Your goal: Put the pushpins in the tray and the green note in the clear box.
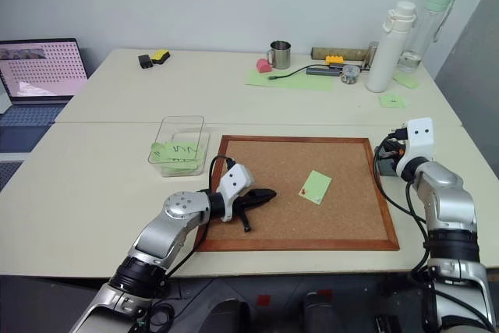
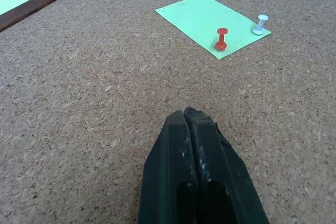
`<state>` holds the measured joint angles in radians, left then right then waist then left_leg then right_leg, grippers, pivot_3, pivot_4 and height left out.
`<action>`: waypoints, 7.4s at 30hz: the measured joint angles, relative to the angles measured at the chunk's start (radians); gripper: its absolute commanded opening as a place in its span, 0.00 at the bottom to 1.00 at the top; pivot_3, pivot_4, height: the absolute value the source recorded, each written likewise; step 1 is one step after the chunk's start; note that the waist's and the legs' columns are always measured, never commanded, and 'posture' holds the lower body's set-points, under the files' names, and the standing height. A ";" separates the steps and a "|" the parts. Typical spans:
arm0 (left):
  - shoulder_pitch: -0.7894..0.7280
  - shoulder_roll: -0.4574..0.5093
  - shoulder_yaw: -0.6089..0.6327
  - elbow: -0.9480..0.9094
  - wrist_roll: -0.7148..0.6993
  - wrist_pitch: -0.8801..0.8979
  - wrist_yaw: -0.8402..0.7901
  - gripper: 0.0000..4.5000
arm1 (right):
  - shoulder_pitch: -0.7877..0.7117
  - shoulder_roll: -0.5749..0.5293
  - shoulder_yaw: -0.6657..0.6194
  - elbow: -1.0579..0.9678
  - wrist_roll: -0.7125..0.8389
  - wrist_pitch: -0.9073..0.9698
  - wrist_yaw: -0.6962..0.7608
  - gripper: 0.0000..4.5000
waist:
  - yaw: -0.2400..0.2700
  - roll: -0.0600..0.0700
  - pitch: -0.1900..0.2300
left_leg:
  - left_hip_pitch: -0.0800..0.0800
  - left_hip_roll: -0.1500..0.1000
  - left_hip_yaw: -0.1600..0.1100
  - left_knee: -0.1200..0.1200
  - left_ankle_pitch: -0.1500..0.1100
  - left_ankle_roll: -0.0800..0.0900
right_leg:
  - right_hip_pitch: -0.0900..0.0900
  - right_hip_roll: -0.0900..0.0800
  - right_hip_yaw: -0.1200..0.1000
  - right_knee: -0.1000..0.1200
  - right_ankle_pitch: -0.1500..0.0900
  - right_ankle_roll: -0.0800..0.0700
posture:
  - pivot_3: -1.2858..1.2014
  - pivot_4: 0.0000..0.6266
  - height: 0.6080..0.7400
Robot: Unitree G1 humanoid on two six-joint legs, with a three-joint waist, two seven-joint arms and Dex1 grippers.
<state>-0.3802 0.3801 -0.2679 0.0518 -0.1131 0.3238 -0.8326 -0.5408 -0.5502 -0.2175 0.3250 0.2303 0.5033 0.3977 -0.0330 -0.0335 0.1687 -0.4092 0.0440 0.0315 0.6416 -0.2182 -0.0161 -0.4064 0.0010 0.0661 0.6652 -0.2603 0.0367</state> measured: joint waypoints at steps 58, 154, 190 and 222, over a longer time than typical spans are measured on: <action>0.035 0.026 -0.002 -0.054 -0.001 0.021 0.013 0.00 | 0.400 -0.064 0.229 -0.664 0.212 0.070 0.358 0.34 | 0.000 0.003 -0.002 | 0.002 0.001 -0.001 0.000 0.000 0.000 | 0.001 0.000 0.001 0.000 -0.003 0.005 | 0.52 0.24 1.00; 0.043 0.043 -0.006 -0.077 0.000 0.035 -0.004 0.00 | 0.040 -0.121 0.100 0.209 -0.138 -0.319 0.125 0.36 | 0.000 0.005 -0.004 | 0.004 0.000 0.002 -0.003 0.000 0.000 | 0.001 0.000 0.003 -0.001 0.000 0.000 | 0.52 0.24 1.00; 0.053 0.051 -0.006 -0.088 0.000 0.041 0.011 0.00 | 0.283 0.222 0.386 -0.413 0.024 -0.027 0.142 0.36 | 0.000 0.004 -0.006 | 0.006 0.002 0.000 -0.004 0.000 0.000 | 0.002 0.001 0.002 0.000 -0.003 0.003 | 0.52 0.24 1.00; -0.051 -0.082 0.259 -0.101 -0.376 0.422 0.046 0.29 | 0.280 -0.111 0.425 -0.598 -0.130 -0.223 0.365 0.00 | 0.003 0.001 -0.003 | -0.001 0.001 -0.002 -0.002 0.000 0.000 | -0.002 0.002 -0.003 -0.001 -0.003 0.004 | 0.52 0.24 1.00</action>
<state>-0.4307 0.2985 -0.0087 -0.0494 -0.4889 0.7457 -0.7865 -0.2607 -0.6613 0.2071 -0.2734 0.1002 0.2801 0.7626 -0.0299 -0.0322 0.1661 -0.4102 0.0454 0.0292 0.6401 -0.2184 -0.0160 -0.4082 0.0028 0.0635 0.6646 -0.2637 0.0403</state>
